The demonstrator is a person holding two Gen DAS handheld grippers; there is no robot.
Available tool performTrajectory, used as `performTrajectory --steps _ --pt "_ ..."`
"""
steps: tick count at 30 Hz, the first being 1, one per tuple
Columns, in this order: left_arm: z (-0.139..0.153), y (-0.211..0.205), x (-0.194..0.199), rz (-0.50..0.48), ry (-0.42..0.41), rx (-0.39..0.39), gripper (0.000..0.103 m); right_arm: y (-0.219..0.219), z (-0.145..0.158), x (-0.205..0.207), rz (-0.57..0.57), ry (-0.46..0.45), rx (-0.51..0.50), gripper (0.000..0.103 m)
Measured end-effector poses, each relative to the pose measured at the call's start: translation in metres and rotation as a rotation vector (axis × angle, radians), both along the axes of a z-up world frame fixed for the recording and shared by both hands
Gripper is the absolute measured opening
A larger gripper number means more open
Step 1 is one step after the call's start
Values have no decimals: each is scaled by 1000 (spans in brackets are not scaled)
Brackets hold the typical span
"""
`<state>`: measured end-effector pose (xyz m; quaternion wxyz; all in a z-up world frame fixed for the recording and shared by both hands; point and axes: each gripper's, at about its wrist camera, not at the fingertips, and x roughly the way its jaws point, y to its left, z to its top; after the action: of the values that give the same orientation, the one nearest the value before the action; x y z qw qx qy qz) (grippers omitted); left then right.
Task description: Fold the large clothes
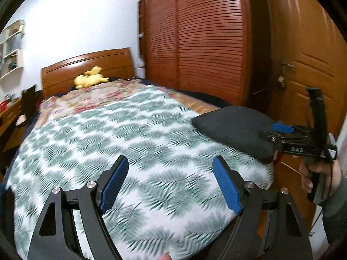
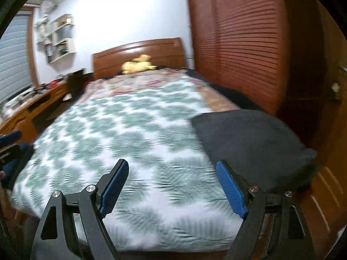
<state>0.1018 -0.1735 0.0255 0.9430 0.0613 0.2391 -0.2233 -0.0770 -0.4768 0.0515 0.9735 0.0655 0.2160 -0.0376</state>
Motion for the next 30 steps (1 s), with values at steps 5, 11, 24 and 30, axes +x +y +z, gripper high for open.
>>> performTrajectory --steps 5,11,24,30 --pt "-10 46 -17 103 9 -4 80 55 -2 3 130 -14 4 84" --pt "-17 89 -41 195 10 -19 80 101 1 -10 238 -41 -12 84" --pt "-13 132 -77 347 -32 -31 80 136 -9 -28 319 -105 -8 84" --pt "-10 151 -83 431 -60 -44 80 137 -10 -38 290 -154 -13 87"
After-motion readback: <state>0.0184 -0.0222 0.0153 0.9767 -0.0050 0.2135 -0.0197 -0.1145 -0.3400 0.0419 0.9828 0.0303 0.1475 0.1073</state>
